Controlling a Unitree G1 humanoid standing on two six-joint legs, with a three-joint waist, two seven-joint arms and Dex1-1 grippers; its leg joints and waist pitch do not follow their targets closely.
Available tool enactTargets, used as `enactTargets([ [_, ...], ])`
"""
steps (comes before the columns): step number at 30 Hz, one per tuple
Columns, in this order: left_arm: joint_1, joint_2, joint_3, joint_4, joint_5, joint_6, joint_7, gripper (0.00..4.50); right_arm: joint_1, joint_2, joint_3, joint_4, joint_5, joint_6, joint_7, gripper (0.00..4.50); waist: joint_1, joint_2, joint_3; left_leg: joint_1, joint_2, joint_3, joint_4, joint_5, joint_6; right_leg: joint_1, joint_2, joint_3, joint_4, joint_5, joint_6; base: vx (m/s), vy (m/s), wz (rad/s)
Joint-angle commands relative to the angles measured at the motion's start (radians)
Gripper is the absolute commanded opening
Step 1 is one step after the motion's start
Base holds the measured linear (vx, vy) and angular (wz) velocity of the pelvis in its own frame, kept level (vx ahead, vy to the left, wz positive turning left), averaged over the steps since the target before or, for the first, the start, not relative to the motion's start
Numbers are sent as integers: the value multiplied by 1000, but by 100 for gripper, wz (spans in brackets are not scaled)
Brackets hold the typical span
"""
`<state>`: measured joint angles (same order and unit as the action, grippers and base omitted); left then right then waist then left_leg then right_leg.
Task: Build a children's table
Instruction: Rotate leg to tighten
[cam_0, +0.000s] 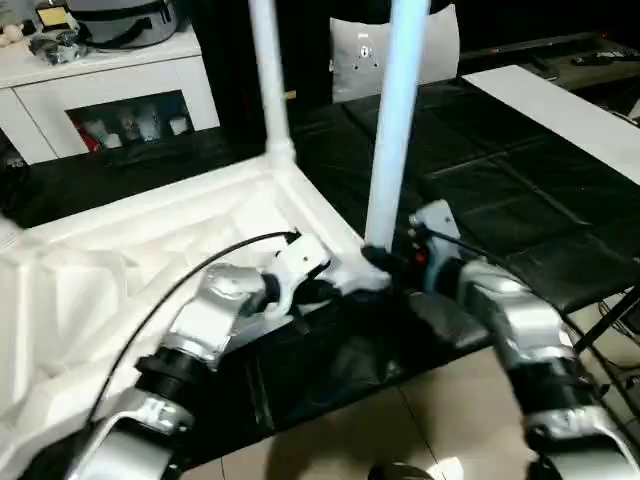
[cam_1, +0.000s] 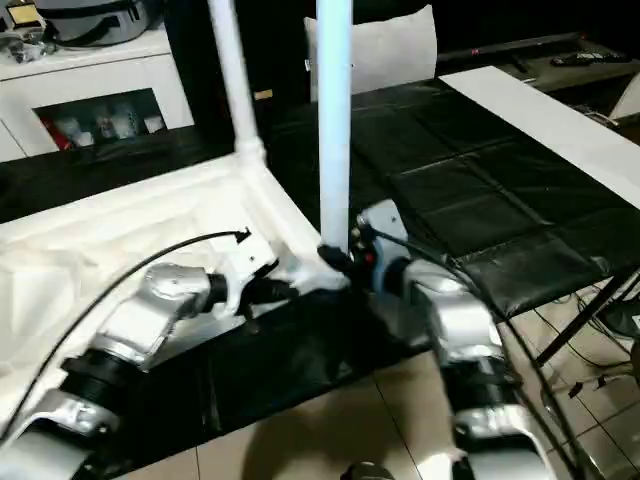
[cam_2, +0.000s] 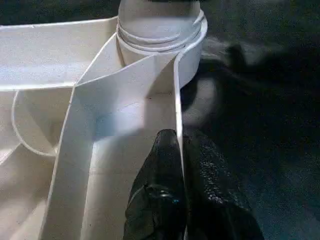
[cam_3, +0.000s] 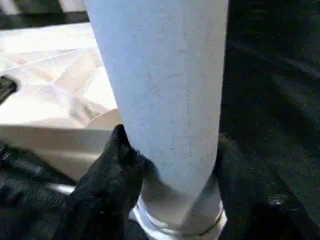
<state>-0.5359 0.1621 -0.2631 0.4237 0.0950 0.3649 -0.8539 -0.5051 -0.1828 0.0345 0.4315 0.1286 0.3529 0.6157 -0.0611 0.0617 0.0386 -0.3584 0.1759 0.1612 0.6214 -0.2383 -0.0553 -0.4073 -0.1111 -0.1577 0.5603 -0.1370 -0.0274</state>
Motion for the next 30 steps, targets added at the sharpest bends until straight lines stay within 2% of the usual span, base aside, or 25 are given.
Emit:
enactTargets([
  [1,-32,-49,-47,-46,-30,-27,-20,0,-6,33,43,16,3,1,20,276,8,-20,-65,-14,40,-17,-72,-122,101,62,-54,49,-80,-443,-103,0,0,0],
  [2,-35,-46,-49,-51,-25,-21,-17,0,0,27,45,1,6,-7,42,295,19,-17,-68,-16,46,-19,-71,-84,117,65,-54,54,-64,-358,-130,0,0,0],
  [4,-35,-34,-51,-55,-21,-22,-23,0,10,16,41,-21,18,-10,68,309,28,-17,-71,-17,49,-19,-69,-41,138,70,-55,57,-50,-276,-161,0,0,0],
  [5,-36,-23,-51,-50,-21,-35,-32,0,17,5,36,-33,28,-15,92,313,33,-10,-72,-14,48,-18,-67,-23,152,69,-55,57,-47,-244,-176,0,0,0],
  [7,-36,-17,-51,-49,-20,-40,-35,0,21,-2,32,-39,33,-18,104,340,39,-13,-73,-13,48,-16,-65,-7,163,69,-55,59,-46,-226,-181,0,0,0],
  [8,-36,-4,-53,-44,-21,-55,-51,0,27,-17,28,-48,39,-26,127,350,49,-14,-74,-15,48,-16,-64,15,174,70,-55,59,-42,-209,-186,0,0,0],
  [10,-40,19,-56,-30,-21,-89,-84,0,38,-47,25,-57,58,-42,176,355,54,-15,-73,-16,48,-15,-63,10,184,69,-55,59,-42,-212,-187,0,0,0],
  [13,-47,54,-69,-4,-18,-144,-145,0,56,-99,40,-78,70,-54,264,394,62,-15,-70,-14,47,-13,-64,-13,180,67,-53,59,-48,-255,-178,0,0,0],
  [14,-50,71,-75,8,-19,-168,-180,0,65,-127,51,-88,71,-59,311,394,70,-15,-68,-11,48,-12,-65,-36,168,65,-54,60,-53,-290,-164,0,0,0],
  [15,-50,71,-75,8,-19,-168,-180,0,65,-127,51,-88,71,-59,311,417,73,-14,-69,-10,50,-11,-66,-40,163,65,-54,61,-52,-293,-163,0,0,0],
  [17,-58,103,-90,24,-20,-205,-236,0,75,-170,63,-102,76,-64,387,428,78,-12,-69,-9,53,-13,-69,-47,146,64,-53,61,-51,-289,-164,0,0,0],
  [18,-63,124,-101,33,-22,-238,-277,0,78,-196,68,-112,82,-60,435,442,81,-13,-69,-9,51,-13,-68,-52,148,64,-53,61,-51,-291,-163,0,0,0],
  [19,-63,125,-101,33,-22,-239,-279,0,78,-198,68,-113,82,-60,437,442,84,-12,-70,-9,52,-13,-68,-51,148,66,-54,62,-49,-286,-162,0,0,0],
  [20,-65,135,-106,36,-23,-249,-298,0,79,-210,70,-116,83,-63,457,447,90,-12,-70,-8,54,-12,-67,-40,149,63,-54,64,-45,-264,-169,0,0,0],
  [21,-73,163,-125,51,-22,-292,-359,0,74,-250,85,-118,84,-62,521,447,96,-12,-71,-8,54,-11,-67,-36,150,62,-54,64,-44,-257,-173,0,0,0],
  [24,-76,176,-134,57,-20,-308,-383,0,72,-270,94,-121,86,-58,554,447,106,-13,-69,-7,54,-8,-67,-49,139,62,-55,66,-44,-275,-172,0,0,0],
  [25,-81,185,-141,64,-17,-323,-402,0,73,-289,105,-126,93,-55,593,419,107,-14,-69,-8,55,-9,-68,-49,135,63,-55,66,-43,-278,-171,0,0,0],
  [26,-91,207,-159,78,-15,-362,-458,0,75,-329,130,-136,110,-55,685,419,113,-16,-70,-8,52,-8,-66,-66,137,66,-54,63,-46,-301,-163,0,0,0],
  [27,-94,211,-163,81,-15,-372,-473,0,76,-337,135,-137,114,-57,706,419,115,-16,-70,-8,55,-8,-67,-64,136,66,-56,66,-44,-297,-162,0,0,0],
  [30,-98,232,-184,80,-25,-407,-550,0,75,-367,161,-142,125,-69,787,382,123,-16,-70,-7,56,-7,-67,-69,136,62,-57,67,-45,-308,-162,0,0,0],
])
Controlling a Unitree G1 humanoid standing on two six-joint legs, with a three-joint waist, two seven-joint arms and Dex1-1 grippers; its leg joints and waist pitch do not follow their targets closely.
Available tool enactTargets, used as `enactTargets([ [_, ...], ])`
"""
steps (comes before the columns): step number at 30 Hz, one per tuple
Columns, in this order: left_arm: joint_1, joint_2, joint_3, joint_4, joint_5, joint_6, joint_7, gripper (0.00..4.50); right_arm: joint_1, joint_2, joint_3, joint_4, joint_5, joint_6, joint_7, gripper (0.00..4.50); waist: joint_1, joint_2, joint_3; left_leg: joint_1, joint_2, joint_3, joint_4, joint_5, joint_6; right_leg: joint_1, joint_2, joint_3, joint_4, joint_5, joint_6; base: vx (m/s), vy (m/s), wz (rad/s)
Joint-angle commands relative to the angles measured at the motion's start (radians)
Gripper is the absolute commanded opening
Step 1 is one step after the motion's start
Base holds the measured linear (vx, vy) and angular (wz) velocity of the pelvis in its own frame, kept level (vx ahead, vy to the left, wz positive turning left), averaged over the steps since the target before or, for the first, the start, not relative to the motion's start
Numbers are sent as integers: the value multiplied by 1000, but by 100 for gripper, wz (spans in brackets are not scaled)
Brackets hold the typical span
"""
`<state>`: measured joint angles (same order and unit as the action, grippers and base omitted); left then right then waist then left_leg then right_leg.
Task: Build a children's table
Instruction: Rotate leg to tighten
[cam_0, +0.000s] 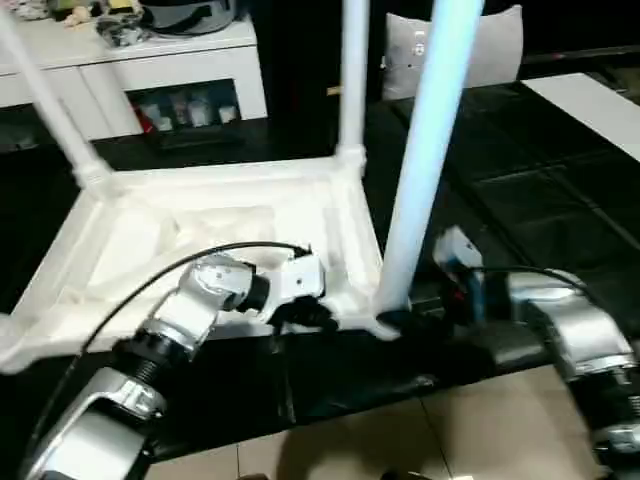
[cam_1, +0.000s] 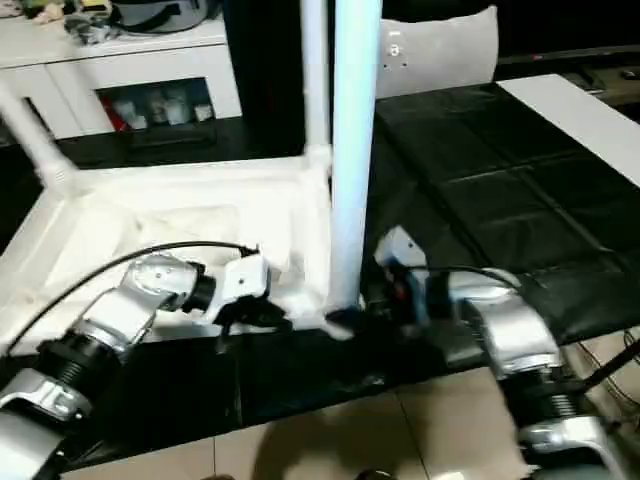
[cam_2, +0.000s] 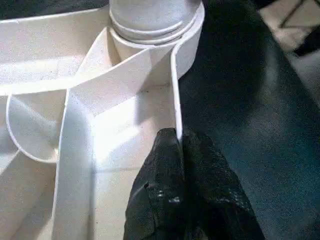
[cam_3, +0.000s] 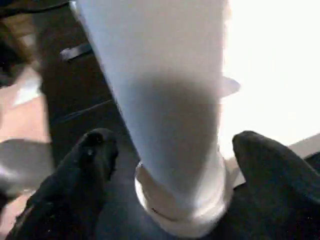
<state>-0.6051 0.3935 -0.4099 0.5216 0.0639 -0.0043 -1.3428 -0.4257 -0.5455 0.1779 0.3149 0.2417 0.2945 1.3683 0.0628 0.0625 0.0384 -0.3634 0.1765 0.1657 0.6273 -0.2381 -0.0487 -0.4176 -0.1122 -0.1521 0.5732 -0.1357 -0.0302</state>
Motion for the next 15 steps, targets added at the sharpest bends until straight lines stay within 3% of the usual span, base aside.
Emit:
enactTargets([
  [1,-28,5,-43,-20,-1,-45,-84,0,-5,-8,22,-27,14,-10,53,382,0,-17,-68,-2,56,-11,-74,-69,124,71,-54,62,-58,-313,-161,0,0,0],
  [10,-27,8,-57,-9,-12,-79,-130,0,-6,-12,39,-50,47,14,115,297,3,-20,-66,-1,56,-11,-78,-105,91,71,-56,63,-63,-370,-145,0,0,0],
  [15,-29,5,-54,3,-10,-89,-130,0,-2,-10,42,-53,51,16,126,253,4,-20,-68,-2,55,-11,-76,-84,93,71,-55,62,-61,-355,-142,0,0,0],
])
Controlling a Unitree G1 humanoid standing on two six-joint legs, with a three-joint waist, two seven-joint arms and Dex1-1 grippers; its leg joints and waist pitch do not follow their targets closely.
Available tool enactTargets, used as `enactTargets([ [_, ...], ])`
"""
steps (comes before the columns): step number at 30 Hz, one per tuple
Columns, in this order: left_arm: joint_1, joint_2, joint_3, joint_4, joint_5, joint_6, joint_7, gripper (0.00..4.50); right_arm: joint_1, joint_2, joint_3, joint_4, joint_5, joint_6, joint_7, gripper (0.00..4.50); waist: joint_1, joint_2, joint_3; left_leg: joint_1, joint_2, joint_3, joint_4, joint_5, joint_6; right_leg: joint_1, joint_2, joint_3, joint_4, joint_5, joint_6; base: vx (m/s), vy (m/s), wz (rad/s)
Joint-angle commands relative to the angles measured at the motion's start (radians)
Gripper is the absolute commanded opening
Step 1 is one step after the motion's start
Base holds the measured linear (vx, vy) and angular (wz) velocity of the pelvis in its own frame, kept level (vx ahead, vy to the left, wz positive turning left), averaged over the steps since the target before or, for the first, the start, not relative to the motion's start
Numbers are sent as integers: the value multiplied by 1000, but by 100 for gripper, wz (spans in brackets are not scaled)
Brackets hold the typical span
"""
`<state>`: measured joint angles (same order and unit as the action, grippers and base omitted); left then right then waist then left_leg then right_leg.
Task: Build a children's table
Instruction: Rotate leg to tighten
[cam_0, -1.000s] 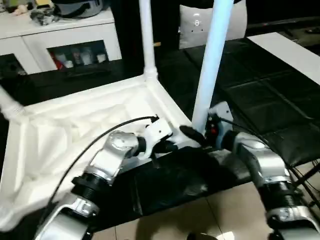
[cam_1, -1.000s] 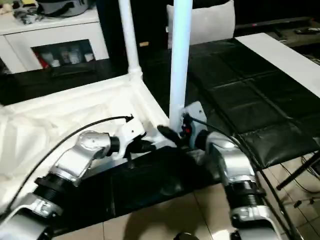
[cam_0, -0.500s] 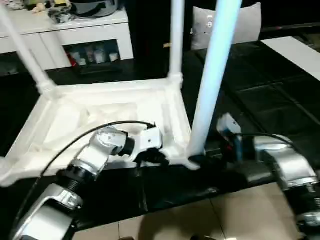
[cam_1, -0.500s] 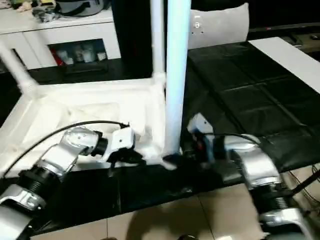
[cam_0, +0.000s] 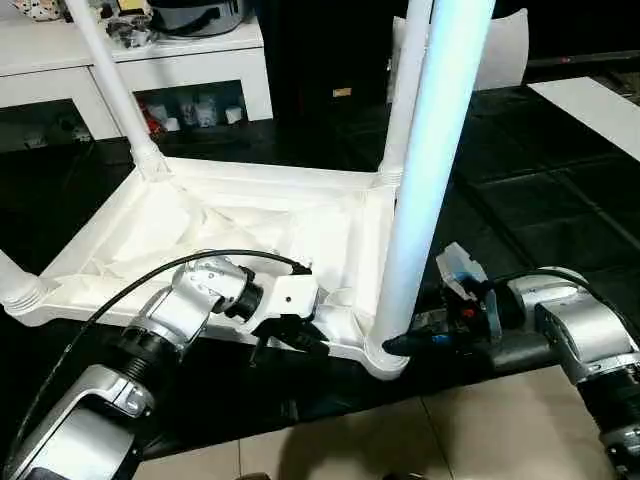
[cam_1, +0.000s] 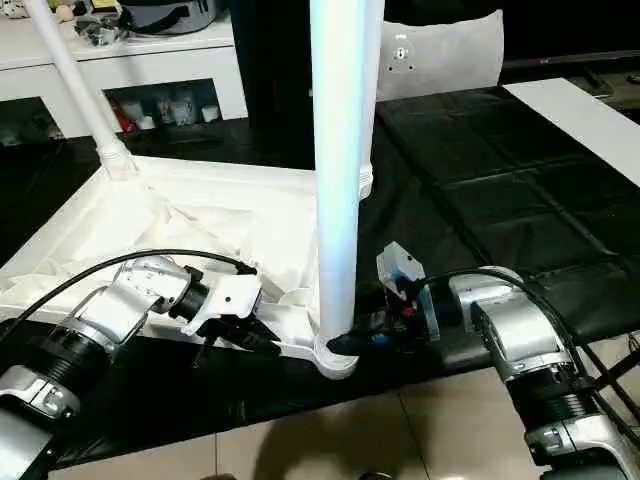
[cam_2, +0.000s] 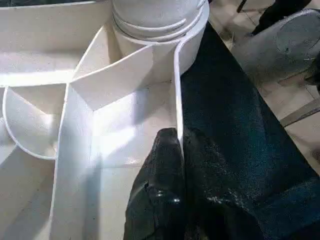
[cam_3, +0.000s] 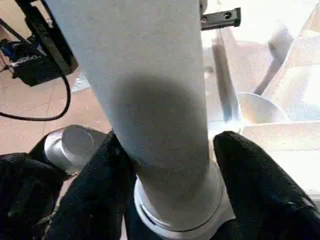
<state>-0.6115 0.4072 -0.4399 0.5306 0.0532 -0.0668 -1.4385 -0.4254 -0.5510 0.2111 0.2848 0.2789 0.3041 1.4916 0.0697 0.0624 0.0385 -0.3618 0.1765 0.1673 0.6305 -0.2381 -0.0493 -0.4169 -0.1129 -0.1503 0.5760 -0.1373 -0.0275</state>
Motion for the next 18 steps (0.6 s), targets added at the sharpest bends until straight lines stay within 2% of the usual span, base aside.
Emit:
enactTargets([
  [1,-23,-9,-24,-3,1,-28,-35,0,0,-3,9,-24,14,7,5,245,-3,-19,-68,-4,55,-13,-79,-84,96,70,-53,60,-64,-351,-145,0,0,0],
  [3,-24,-9,-24,0,1,-31,-36,0,2,-2,9,-27,15,10,7,222,-3,-20,-67,-4,55,-13,-80,-88,95,70,-53,60,-65,-358,-143,0,0,0],
  [8,-9,-22,-4,-12,-22,8,-14,0,20,11,6,-56,37,46,-7,200,-3,-20,-67,-4,55,-13,-80,-87,91,71,-53,60,-66,-366,-137,0,0,0],
  [10,3,-34,10,-33,-37,49,8,0,26,27,-6,-70,44,68,-43,198,-2,-17,-67,-4,56,-14,-81,-85,90,71,-53,60,-66,-361,-139,0,0,0],
  [12,26,-66,34,-82,-52,149,78,0,13,93,-31,-49,-1,92,-219,197,-8,-16,-64,-3,57,-14,-84,-99,77,71,-53,59,-67,-373,-141,0,0,0],
  [13,26,-66,34,-82,-52,149,78,0,13,93,-31,-49,-1,92,-219,197,-13,-15,-61,-4,56,-14,-86,-109,68,70,-53,59,-70,-391,-137,0,0,0],
  [14,35,-92,48,-103,-51,200,137,0,-1,140,-46,-25,-36,96,-334,197,-20,-18,-59,1,47,-14,-85,-143,53,70,-52,53,-82,-463,-112,0,0,0],
  [15,37,-105,55,-109,-51,219,162,0,-7,159,-52,-15,-48,100,-378,197,-33,-18,-53,-1,42,-14,-86,-162,37,68,-51,49,-90,-521,-90,0,0,0],
  [16,40,-119,62,-116,-50,238,191,0,-14,178,-59,-3,-61,105,-427,196,-48,-21,-51,0,36,-16,-83,-189,24,69,-51,42,-100,-585,-59,0,0,0],
  [17,43,-138,71,-125,-50,269,226,0,-25,203,-67,14,-78,114,-489,196,-60,-20,-51,2,32,-19,-80,-204,22,68,-51,36,-109,-622,-36,0,0,0],
  [18,45,-154,77,-134,-49,292,256,0,-34,226,-74,27,-94,122,-544,196,-70,-19,-51,3,33,-19,-80,-213,22,66,-50,35,-109,-627,-32,0,0,0],
])
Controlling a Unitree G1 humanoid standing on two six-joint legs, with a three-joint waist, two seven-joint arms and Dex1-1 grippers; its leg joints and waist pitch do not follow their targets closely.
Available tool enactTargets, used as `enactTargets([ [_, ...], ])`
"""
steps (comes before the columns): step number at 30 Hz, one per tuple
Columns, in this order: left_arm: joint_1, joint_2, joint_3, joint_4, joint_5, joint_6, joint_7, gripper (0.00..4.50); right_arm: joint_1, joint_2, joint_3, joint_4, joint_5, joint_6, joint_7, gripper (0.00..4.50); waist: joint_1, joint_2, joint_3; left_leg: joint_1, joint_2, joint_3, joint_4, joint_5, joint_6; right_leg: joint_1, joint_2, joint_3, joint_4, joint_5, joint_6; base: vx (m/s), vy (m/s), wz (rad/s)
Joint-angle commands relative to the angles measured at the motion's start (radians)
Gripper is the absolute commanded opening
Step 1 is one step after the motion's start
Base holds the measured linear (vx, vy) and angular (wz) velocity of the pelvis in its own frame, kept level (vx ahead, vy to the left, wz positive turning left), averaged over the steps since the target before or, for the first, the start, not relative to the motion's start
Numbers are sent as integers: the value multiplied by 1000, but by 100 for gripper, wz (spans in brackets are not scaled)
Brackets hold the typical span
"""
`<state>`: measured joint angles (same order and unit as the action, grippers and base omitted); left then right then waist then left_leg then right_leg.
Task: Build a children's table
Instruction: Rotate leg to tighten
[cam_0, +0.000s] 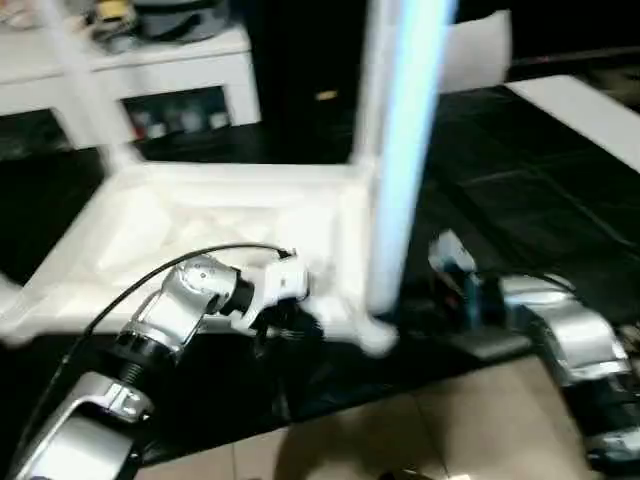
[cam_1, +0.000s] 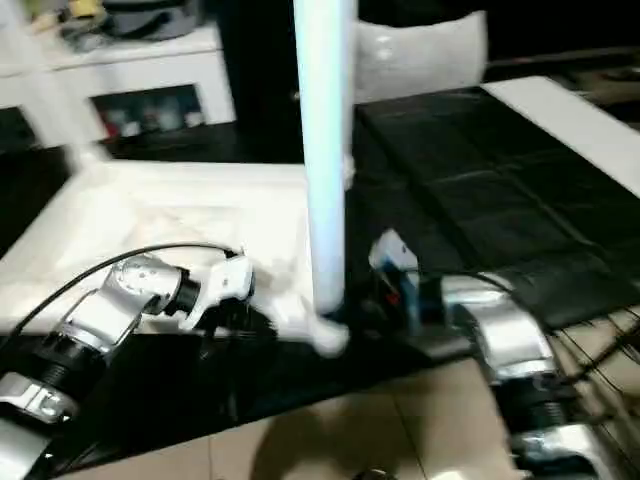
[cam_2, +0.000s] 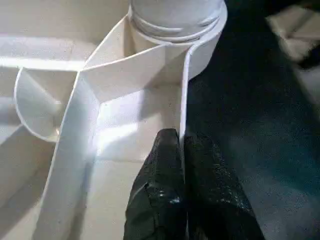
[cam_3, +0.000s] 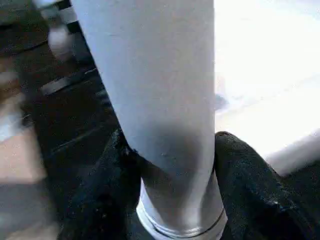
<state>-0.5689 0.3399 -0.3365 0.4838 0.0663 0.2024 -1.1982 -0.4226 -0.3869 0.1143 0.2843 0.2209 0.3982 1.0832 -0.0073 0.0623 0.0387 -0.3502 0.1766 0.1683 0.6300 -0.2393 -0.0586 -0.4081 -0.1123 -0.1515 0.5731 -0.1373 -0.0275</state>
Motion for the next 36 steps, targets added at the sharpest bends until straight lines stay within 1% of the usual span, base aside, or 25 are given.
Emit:
enactTargets([
  [1,2,-87,-26,-87,-63,22,16,0,-37,62,22,27,-36,28,-136,194,-9,-20,-51,-14,30,-23,-78,-219,34,60,-49,31,-109,-628,-27,0,0,0],
  [2,1,-138,-7,-94,-48,75,114,0,-65,126,-1,73,-74,53,-296,194,-26,-19,-54,-20,32,-26,-79,-212,34,62,-49,31,-105,-607,-30,0,0,0],
  [4,0,-153,-1,-96,-43,88,142,0,-73,145,-11,84,-80,64,-340,193,-38,-18,-54,-20,29,-28,-77,-216,34,60,-47,27,-108,-605,-29,0,0,0],
  [5,-2,-174,9,-94,-39,104,181,0,-84,172,-29,103,-80,73,-394,193,-50,-21,-57,-21,26,-27,-75,-212,43,61,-49,27,-109,-599,-30,0,0,0],
  [6,-2,-187,15,-95,-37,114,206,0,-91,190,-42,115,-81,76,-432,193,-57,-19,-59,-21,27,-27,-75,-203,57,61,-49,29,-110,-581,-37,0,0,0],
  [8,-8,-225,31,-94,-26,136,275,0,-105,232,-65,153,-86,11,-498,193,-67,-17,-63,-29,34,-30,-78,-169,77,65,-51,32,-99,-504,-68,0,0,0],
  [9,-8,-231,34,-95,-23,140,287,0,-107,239,-68,158,-85,-6,-502,193,-66,-16,-64,-28,34,-29,-76,-164,80,64,-52,33,-98,-489,-75,0,0,0],
  [10,-10,-235,34,-97,-19,140,295,0,-104,247,-72,156,-76,-23,-495,227,-65,-17,-65,-29,35,-29,-77,-148,94,66,-53,36,-94,-458,-90,0,0,0],
  [12,-13,-223,30,-94,-10,133,293,0,-97,248,-79,138,-63,-13,-471,261,-62,-16,-68,-32,37,-29,-77,-116,115,71,-52,40,-84,-395,-113,0,0,0],
  [13,-14,-220,30,-93,-8,130,292,0,-95,247,-80,134,-60,-10,-464,261,-59,-14,-70,-32,39,-30,-76,-90,130,73,-52,42,-77,-344,-132,0,0,0],
  [14,-15,-201,28,-89,-2,116,280,0,-84,235,-80,114,-53,-13,-435,267,-50,-11,-74,-28,43,-30,-74,-56,144,70,-53,45,-69,-290,-155,0,0,0],
  [15,-15,-195,27,-88,-1,111,276,0,-81,230,-80,109,-52,-17,-427,288,-47,-10,-76,-29,44,-30,-72,-31,152,72,-54,47,-63,-254,-167,0,0,0],
  [17,-18,-177,29,-78,-3,91,259,0,-72,212,-84,94,-40,-21,-398,301,-29,-10,-80,-29,45,-27,-66,43,193,71,-53,48,-49,-158,-195,0,0,0],
  [19,-22,-153,25,-65,0,65,235,0,-61,180,-79,81,-35,-33,-351,309,-16,-10,-78,-28,45,-25,-65,44,210,70,-53,48,-48,-158,-199,0,0,0],
  [20,-24,-143,22,-60,3,54,224,0,-56,165,-73,77,-34,-40,-328,333,-6,-11,-75,-25,47,-23,-67,31,208,69,-53,49,-52,-183,-195,0,0,0],
  [21,-26,-132,18,-53,8,43,210,0,-50,146,-66,75,-33,-53,-295,345,-6,-11,-75,-25,47,-23,-67,31,208,69,-53,49,-52,-183,-195,0,0,0],
  [23,-28,-105,4,-40,14,5,168,0,-36,104,-52,61,-23,-76,-212,350,10,-10,-71,-20,49,-21,-71,-19,179,66,-53,51,-60,-252,-177,0,0,0],
  [25,-29,-88,-5,-30,17,-13,139,0,-28,77,-44,49,-16,-82,-161,364,18,-9,-70,-19,51,-21,-74,-42,159,66,-54,53,-61,-276,-171,0,0,0],
  [26,-33,-75,-14,-21,21,-30,119,0,-25,55,-34,44,-20,-93,-131,388,23,-11,-69,-18,51,-21,-75,-54,148,65,-54,53,-63,-290,-166,0,0,0],
  [28,-42,-51,-29,1,29,-62,81,0,-19,9,-12,34,-27,-107,-62,393,29,-9,-68,-16,50,-20,-76,-71,138,65,-52,54,-65,-300,-160,0,0,0],
  [29,-45,-41,-35,9,24,-87,52,0,-14,-16,1,26,-28,-123,-18,393,36,-11,-69,-16,51,-19,-76,-76,134,66,-53,56,-63,-300,-157,0,0,0],
  [31,-46,-33,-40,14,17,-106,26,0,-10,-34,8,18,-25,-133,20,393,41,-13,-68,-17,51,-18,-76,-76,130,65,-54,57,-62,-298,-157,0,0,0],
  [33,-44,-11,-53,9,-7,-138,-57,0,-4,-73,24,3,-5,-134,108,393,45,-14,-69,-17,51,-18,-77,-77,130,67,-54,57,-61,-302,-159,0,0,0],
  [34,-45,6,-67,11,-12,-160,-109,0,-1,-104,39,-4,12,-137,181,393,50,-14,-70,-18,52,-16,-76,-76,138,66,-54,58,-60,-300,-162,0,0,0],
  [36,-49,16,-77,19,-9,-179,-132,0,-1,-118,49,-7,20,-136,222,393,56,-14,-69,-17,55,-16,-75,-71,143,64,-54,59,-57,-294,-165,0,0,0],
])
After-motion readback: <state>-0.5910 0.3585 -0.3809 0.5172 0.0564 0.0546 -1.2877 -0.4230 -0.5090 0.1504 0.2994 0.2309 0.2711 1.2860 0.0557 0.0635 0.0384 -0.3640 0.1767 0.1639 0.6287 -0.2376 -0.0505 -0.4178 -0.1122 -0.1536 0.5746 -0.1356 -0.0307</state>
